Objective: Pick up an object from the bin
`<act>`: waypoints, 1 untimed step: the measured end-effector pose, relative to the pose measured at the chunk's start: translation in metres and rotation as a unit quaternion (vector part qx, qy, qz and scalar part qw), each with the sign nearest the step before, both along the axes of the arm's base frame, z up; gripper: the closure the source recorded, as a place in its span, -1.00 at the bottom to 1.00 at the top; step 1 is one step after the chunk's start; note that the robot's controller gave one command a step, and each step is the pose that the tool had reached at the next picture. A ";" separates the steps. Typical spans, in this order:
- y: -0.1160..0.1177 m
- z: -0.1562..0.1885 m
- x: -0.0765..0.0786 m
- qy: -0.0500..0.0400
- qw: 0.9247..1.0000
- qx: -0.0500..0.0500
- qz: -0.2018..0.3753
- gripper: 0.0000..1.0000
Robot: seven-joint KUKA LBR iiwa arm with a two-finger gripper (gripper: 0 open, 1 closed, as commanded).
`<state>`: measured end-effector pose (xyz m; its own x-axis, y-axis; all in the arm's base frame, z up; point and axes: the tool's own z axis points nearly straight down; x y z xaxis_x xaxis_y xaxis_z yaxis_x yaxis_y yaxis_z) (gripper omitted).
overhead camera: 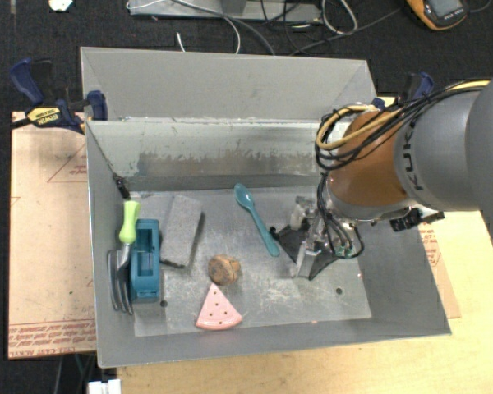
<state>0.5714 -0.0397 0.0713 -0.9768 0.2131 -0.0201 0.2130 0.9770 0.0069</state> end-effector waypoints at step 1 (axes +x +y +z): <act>-0.009 0.000 0.007 -0.003 1.000 -0.001 0.019 1.00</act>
Offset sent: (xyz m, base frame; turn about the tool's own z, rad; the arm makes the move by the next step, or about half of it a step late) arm 0.0000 0.0000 0.0000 0.0000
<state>0.5787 -0.0482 0.0709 -0.9842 0.1751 -0.0255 0.1750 0.9846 0.0065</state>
